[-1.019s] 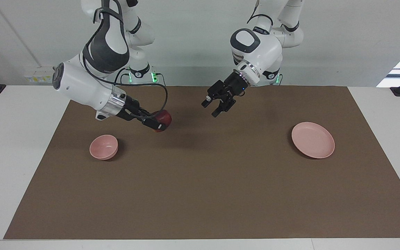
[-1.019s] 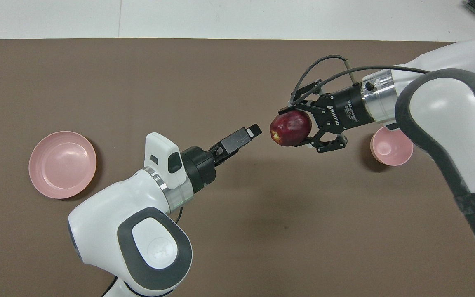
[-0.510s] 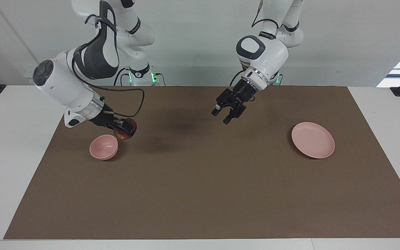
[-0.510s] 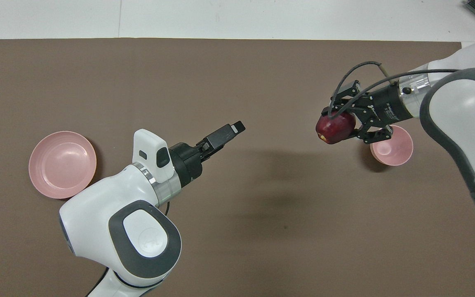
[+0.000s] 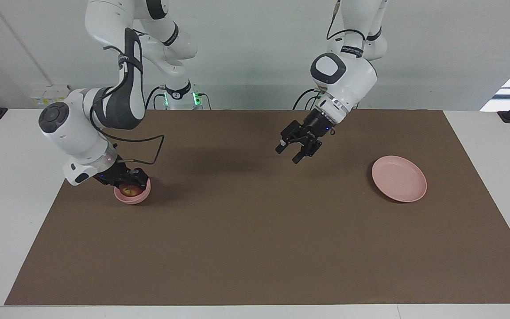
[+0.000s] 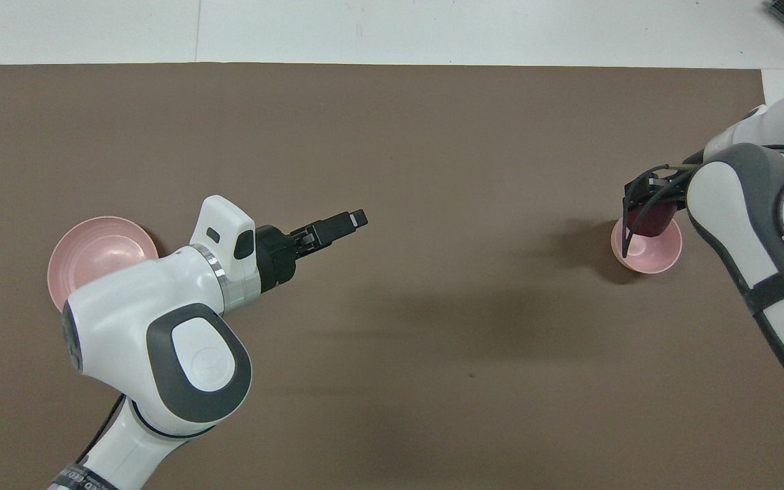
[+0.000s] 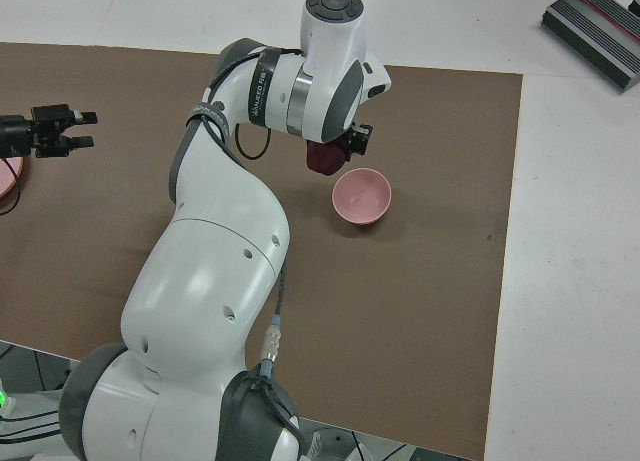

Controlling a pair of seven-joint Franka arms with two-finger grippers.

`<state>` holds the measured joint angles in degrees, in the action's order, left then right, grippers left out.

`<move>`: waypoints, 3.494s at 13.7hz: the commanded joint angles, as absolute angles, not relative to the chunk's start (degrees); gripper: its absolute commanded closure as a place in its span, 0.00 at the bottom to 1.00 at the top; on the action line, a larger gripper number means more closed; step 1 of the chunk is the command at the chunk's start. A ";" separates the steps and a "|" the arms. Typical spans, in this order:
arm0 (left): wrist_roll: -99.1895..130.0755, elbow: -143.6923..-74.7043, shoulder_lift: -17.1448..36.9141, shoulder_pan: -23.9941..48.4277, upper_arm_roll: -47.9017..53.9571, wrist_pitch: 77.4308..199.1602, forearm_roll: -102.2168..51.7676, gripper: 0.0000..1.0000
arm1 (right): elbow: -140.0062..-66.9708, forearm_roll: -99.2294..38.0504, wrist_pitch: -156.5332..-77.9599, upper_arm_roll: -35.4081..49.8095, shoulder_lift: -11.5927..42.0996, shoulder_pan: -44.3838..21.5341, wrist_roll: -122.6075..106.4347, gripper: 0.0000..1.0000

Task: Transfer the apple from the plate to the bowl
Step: 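Carry the apple over the bowl with the right gripper while the left gripper retracts, then lower the apple into the pink bowl with the right gripper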

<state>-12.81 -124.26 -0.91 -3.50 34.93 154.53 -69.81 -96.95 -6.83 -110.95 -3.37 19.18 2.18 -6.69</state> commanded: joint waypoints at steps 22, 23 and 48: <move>-4.57 -87.48 -1.58 3.05 2.05 85.02 -0.09 0.00 | -103.97 0.62 -116.02 -2.81 19.51 3.52 -15.64 1.00; -4.92 -86.06 -1.58 4.64 -0.07 82.21 -0.35 0.00 | -103.97 0.62 -116.02 -2.81 19.60 3.43 -15.38 1.00; -4.31 -80.07 -2.46 1.85 0.18 75.76 -1.85 0.00 | -104.15 0.62 -117.60 -2.81 20.57 2.99 -13.62 0.29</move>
<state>-4.46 -80.98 -2.46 2.56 0.03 76.23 -1.44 -103.55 -0.60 -116.03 -3.29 20.74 2.63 -14.86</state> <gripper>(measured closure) 0.000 0.207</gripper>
